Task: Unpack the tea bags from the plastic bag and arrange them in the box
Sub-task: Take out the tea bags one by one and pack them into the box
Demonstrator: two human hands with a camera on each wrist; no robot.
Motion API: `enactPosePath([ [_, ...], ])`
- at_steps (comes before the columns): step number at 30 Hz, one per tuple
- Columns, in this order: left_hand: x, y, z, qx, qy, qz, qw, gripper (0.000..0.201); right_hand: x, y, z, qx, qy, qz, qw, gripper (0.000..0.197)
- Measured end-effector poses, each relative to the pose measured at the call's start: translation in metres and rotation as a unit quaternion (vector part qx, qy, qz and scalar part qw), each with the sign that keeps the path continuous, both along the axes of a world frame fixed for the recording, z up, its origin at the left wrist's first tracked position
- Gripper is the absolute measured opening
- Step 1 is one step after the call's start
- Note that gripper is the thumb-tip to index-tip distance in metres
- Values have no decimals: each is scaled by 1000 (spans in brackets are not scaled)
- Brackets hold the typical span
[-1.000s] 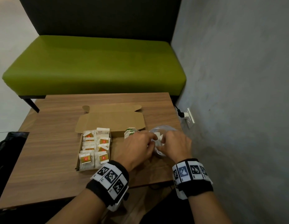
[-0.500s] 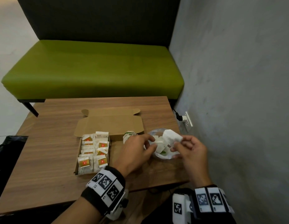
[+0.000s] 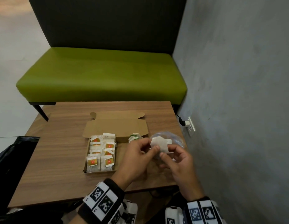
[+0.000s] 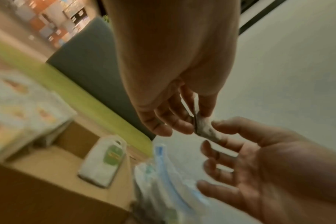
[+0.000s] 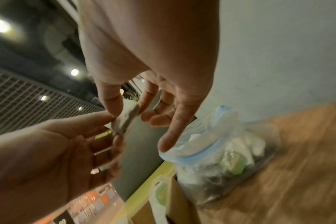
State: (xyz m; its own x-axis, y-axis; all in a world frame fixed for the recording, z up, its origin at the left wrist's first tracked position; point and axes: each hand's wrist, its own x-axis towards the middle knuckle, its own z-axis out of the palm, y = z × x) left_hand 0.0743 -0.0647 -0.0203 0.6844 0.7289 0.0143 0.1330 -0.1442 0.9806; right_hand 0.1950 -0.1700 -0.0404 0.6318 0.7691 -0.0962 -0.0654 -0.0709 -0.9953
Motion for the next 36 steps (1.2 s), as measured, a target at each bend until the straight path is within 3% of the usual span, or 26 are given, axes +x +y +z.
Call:
enactPosePath([
  [4,-19,10,-10,72,99,-17,992,11,-6,5,-3,-32,-60,26,997,10],
  [7,-33,24,-20,62,115,32,991,9,-10,13,-11,-73,-84,25,993,11],
  [12,-38,53,-38,104,221,103,964,10,-2,11,-15,-69,-91,-42,993,9],
  [16,-19,60,-47,130,262,123,948,3,7,6,-7,-62,-87,-75,991,9],
  [26,2,65,-80,137,343,131,920,8,34,7,-6,-87,-105,-118,984,7],
  [28,2,64,-80,179,375,119,902,11,44,9,-12,-131,-164,-111,971,9],
  [32,5,56,-62,263,432,112,856,26,60,21,-15,-256,-282,-1,925,9],
  [36,17,45,-34,311,364,113,871,21,65,35,-12,-327,-397,73,854,26],
])
